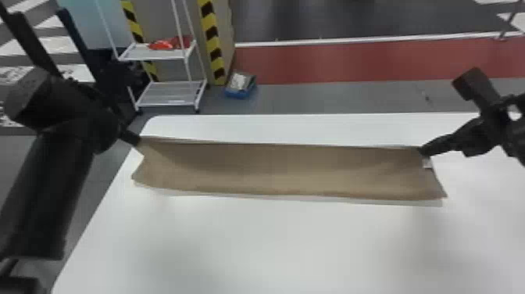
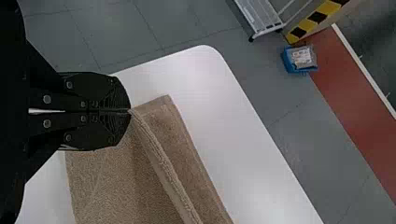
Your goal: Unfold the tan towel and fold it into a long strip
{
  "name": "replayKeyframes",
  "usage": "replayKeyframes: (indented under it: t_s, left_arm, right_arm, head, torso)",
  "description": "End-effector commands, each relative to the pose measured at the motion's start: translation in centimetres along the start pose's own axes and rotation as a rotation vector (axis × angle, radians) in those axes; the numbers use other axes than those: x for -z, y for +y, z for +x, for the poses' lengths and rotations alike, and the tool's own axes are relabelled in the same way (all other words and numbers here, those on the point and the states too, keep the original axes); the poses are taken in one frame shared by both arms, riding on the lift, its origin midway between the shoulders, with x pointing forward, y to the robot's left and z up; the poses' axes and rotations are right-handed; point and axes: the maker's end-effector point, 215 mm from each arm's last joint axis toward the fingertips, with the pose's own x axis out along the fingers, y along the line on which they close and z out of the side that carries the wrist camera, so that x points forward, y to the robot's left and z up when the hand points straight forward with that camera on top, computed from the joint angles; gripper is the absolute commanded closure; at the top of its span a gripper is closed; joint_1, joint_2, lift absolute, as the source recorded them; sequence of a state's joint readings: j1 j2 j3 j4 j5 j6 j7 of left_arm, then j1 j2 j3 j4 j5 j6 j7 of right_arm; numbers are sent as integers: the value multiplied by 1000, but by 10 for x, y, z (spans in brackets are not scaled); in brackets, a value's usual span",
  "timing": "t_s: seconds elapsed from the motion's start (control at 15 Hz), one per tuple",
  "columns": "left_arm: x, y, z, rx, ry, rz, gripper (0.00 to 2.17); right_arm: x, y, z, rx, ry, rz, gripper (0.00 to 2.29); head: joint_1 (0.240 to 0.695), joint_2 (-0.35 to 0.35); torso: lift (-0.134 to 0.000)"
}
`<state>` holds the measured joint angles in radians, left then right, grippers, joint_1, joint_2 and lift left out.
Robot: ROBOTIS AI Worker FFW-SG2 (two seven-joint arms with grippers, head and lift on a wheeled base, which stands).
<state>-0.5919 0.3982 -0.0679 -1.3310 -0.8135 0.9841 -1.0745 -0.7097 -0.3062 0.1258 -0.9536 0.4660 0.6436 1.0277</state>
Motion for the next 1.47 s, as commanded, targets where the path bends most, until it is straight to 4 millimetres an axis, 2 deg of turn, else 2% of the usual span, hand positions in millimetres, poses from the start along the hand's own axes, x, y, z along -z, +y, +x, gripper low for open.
replayKeyframes:
  t_s: [0.0,0.2,0.47,0.53,0.6,0.67,0.73,0.8,1.0,1.13,1.27,1.4]
  left_arm:
    - [-3,1,2,-11,10,9,2128]
    - [-9,-1,8,-17,21,21,2128]
    - [-2,-3,18,-60,60,45,2105]
    - [2,-3,23,-89,62,36,1939]
    - [8,-2,26,-118,66,38,1760]
    - [10,-3,26,-129,63,44,1494]
    - [12,-4,26,-130,56,40,1156]
    - [15,-4,25,-140,47,34,714]
    - [13,1,21,-183,21,33,286]
    - [11,4,17,-195,4,26,201]
    - [8,4,18,-197,-11,35,265]
    - [5,4,19,-209,-20,41,704]
  right_arm:
    - [3,-1,1,2,11,2,1183]
    - [4,-1,1,5,19,-5,1183]
    - [5,3,4,-2,19,-5,1180]
    - [4,3,5,0,18,-6,1180]
    - [5,4,7,5,20,-2,1055]
    - [5,3,9,16,13,5,775]
    - [6,1,9,26,13,13,596]
    - [6,1,10,29,11,14,539]
    - [5,4,12,27,5,24,539]
    - [7,9,14,21,-1,29,539]
    - [5,10,13,22,-14,37,539]
    - [8,13,13,18,-21,43,539]
  head:
    - [682,119]
    - [682,117]
    - [684,113]
    - [685,115]
    - [685,117]
    - [686,120]
    - [689,122]
    - [692,124]
    - [695,125]
    - [695,131]
    - [695,133]
    - [695,135]
  torso:
    - [-123]
    - [-123]
    - [-123]
    - [-123]
    - [-123]
    - [-123]
    - [-123]
    - [-123]
    - [-123]
    - [-123]
    - [-123]
    - [-123]
